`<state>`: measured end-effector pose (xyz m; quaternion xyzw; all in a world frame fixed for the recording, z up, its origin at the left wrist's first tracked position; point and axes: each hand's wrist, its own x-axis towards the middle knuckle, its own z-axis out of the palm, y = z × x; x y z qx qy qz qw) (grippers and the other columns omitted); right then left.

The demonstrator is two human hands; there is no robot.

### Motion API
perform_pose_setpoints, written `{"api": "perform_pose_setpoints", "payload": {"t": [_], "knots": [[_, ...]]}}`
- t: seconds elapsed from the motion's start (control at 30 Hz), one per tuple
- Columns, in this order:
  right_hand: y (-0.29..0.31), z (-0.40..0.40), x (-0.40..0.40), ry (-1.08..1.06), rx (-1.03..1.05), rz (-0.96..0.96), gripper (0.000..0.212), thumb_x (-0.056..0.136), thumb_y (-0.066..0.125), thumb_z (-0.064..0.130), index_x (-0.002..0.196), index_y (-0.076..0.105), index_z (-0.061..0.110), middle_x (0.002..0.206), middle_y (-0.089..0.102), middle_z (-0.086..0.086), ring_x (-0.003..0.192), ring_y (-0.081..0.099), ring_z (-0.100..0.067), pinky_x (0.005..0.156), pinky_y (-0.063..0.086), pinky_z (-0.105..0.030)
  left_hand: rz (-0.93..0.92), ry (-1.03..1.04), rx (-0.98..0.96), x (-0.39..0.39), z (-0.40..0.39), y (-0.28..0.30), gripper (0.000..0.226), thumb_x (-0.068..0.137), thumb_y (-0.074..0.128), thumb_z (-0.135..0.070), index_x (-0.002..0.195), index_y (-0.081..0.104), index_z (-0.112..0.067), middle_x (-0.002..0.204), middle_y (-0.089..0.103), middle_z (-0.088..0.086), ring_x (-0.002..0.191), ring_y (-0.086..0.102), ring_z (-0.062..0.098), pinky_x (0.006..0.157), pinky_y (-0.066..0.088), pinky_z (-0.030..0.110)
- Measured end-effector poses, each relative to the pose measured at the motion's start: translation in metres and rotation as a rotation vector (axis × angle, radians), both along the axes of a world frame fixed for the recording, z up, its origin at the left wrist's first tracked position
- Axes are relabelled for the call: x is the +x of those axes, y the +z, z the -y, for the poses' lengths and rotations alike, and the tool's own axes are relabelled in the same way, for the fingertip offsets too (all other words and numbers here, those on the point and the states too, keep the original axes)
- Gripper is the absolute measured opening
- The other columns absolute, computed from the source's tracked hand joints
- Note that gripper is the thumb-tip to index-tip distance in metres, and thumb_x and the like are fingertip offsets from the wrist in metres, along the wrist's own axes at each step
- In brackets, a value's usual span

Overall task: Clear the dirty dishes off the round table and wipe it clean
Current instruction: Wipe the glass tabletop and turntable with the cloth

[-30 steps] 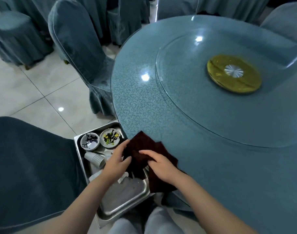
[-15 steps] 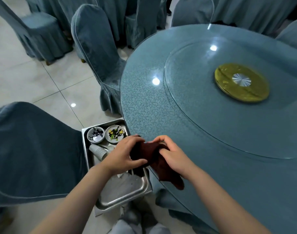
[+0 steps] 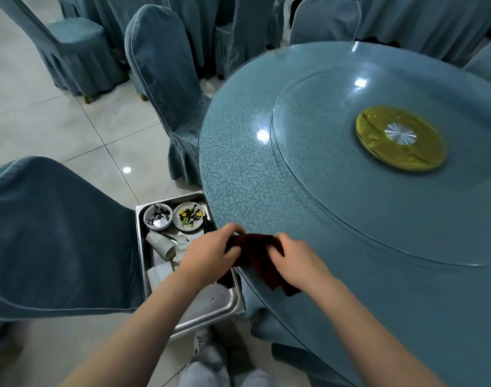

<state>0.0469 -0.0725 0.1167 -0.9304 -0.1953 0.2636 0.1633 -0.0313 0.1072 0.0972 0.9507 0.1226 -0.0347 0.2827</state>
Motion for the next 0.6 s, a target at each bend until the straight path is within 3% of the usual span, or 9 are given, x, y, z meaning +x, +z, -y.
{"api": "perform_pose_setpoints", "payload": {"t": [0.1, 0.17, 0.33, 0.47, 0.53, 0.6], "knots": [[0.0, 0.008, -0.011, 0.019, -0.133, -0.007, 0.05, 0.092, 0.041, 0.064, 0.093, 0.058, 0.017, 0.098, 0.067, -0.008, 0.092, 0.063, -0.03, 0.073, 0.049, -0.036, -0.011, 0.077, -0.065, -0.002, -0.006, 0.002, 0.025, 0.087, 0.051, -0.023, 0.11, 0.05, -0.035, 0.084, 0.064, -0.006, 0.076, 0.059, 0.02, 0.062, 0.04, 0.032], [-0.002, 0.011, -0.014, 0.017, -0.154, -0.043, 0.051, 0.089, 0.043, 0.068, 0.085, 0.055, 0.019, 0.093, 0.065, -0.006, 0.087, 0.062, -0.027, 0.069, 0.049, -0.034, -0.001, 0.104, -0.05, -0.005, -0.009, 0.003, 0.022, 0.087, 0.05, -0.023, 0.106, 0.05, -0.034, 0.085, 0.065, -0.006, 0.078, 0.06, 0.021, 0.065, 0.045, 0.034], [-0.001, 0.015, -0.004, -0.025, -0.128, -0.092, 0.029, 0.094, 0.05, 0.043, 0.074, 0.05, 0.021, 0.086, 0.061, -0.005, 0.084, 0.061, -0.027, 0.065, 0.042, -0.03, 0.085, 0.252, -0.07, -0.012, -0.009, 0.007, 0.018, 0.086, 0.051, -0.022, 0.102, 0.05, -0.032, 0.079, 0.064, -0.004, 0.074, 0.062, 0.024, 0.065, 0.047, 0.036], [-0.018, -0.005, -0.01, -0.347, 0.32, -0.19, 0.019, 0.094, 0.049, 0.016, 0.079, 0.061, 0.013, 0.083, 0.067, -0.005, 0.084, 0.062, -0.023, 0.067, 0.042, -0.031, 0.137, 0.343, -0.133, -0.024, 0.01, 0.012, 0.021, 0.086, 0.053, -0.022, 0.105, 0.045, -0.029, 0.075, 0.064, -0.002, 0.069, 0.063, 0.026, 0.062, 0.052, 0.039], [-0.022, -0.02, -0.023, -0.622, 0.659, -0.445, 0.022, 0.095, 0.046, 0.013, 0.09, 0.067, 0.01, 0.084, 0.07, -0.004, 0.086, 0.064, -0.021, 0.07, 0.049, -0.032, 0.151, 0.316, -0.164, -0.03, 0.025, 0.01, 0.027, 0.086, 0.056, -0.022, 0.111, 0.046, -0.026, 0.083, 0.067, -0.001, 0.075, 0.064, 0.025, 0.066, 0.051, 0.038], [-0.02, -0.034, -0.033, -0.811, 0.925, -0.779, 0.03, 0.096, 0.045, 0.022, 0.107, 0.069, 0.007, 0.093, 0.072, -0.01, 0.09, 0.066, -0.023, 0.072, 0.053, -0.034, 0.156, 0.281, -0.189, -0.038, 0.038, 0.003, 0.034, 0.087, 0.057, -0.023, 0.119, 0.047, -0.024, 0.099, 0.068, -0.001, 0.089, 0.064, 0.023, 0.074, 0.048, 0.034]]}}
